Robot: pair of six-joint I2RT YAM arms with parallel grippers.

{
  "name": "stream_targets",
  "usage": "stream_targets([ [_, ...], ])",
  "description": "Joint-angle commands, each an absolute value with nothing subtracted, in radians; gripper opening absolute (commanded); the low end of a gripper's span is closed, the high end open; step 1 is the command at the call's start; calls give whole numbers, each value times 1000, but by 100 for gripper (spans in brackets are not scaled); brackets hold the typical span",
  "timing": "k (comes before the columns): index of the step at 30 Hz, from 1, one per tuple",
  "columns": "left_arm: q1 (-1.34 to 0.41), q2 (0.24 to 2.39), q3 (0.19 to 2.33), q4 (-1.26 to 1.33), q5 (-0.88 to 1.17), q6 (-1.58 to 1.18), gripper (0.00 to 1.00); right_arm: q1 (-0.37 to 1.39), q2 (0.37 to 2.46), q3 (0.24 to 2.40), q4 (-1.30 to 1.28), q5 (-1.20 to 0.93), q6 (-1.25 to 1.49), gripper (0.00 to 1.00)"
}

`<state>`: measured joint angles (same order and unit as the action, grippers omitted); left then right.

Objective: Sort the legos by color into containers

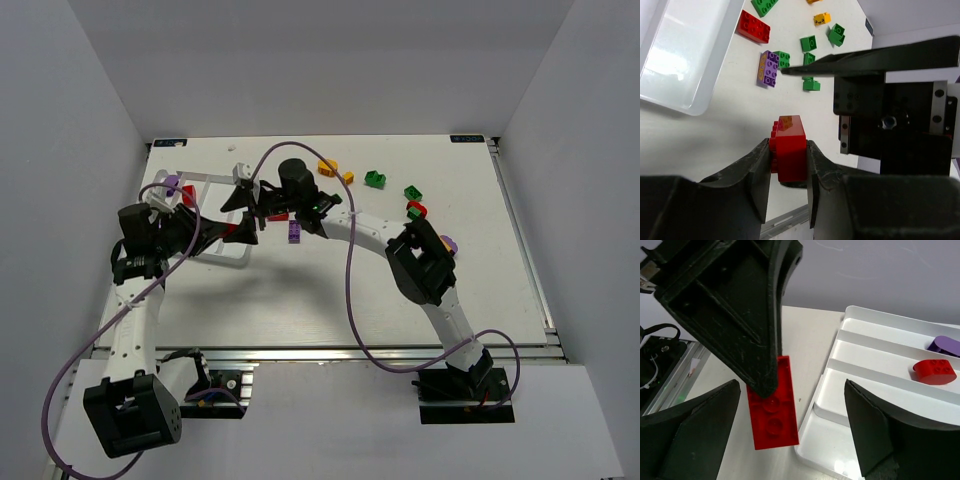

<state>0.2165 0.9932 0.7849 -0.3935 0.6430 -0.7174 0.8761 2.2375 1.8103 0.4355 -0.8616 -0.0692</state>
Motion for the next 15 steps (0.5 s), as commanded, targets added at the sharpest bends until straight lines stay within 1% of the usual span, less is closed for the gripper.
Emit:
stream_targets([
  [1, 213, 957, 834, -431, 650, -677, 0, 858, 2201, 1803, 460, -822, -51, 89],
  [5, 213, 956, 848, -459, 623, -657, 0, 825, 2171, 1741, 466, -764, -48, 89],
  [9, 213, 960, 865, -498, 551, -631, 0, 775, 2120, 1658, 454, -729, -83, 89],
  [15, 213, 1014, 908, -549, 407, -578, 0, 669, 1973, 1520, 324, -739, -261, 90],
])
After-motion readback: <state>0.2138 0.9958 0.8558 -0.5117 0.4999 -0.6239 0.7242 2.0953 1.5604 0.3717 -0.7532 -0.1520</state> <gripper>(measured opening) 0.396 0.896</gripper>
